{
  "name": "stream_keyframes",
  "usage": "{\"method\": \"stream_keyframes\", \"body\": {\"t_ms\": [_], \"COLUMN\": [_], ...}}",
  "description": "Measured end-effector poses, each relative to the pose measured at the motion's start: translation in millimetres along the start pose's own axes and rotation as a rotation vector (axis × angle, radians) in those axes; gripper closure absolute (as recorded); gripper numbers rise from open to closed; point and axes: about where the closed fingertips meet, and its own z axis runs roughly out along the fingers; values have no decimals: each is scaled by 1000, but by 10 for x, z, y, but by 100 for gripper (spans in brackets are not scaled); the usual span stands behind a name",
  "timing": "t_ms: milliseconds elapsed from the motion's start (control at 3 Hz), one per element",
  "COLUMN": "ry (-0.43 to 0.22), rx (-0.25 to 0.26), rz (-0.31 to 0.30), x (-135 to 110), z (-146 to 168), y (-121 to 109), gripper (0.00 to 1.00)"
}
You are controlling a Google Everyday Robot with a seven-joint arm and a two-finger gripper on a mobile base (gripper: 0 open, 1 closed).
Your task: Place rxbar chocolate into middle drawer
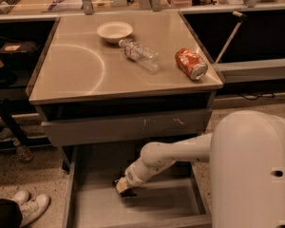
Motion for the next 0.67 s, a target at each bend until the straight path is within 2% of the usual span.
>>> {"method": "stream_keyframes", "body": {"t_ms": [667], "ry": [0], "rx": [0], "rz": [0], "x": [0], "z": [0], "y": [0], "gripper": [35]}}
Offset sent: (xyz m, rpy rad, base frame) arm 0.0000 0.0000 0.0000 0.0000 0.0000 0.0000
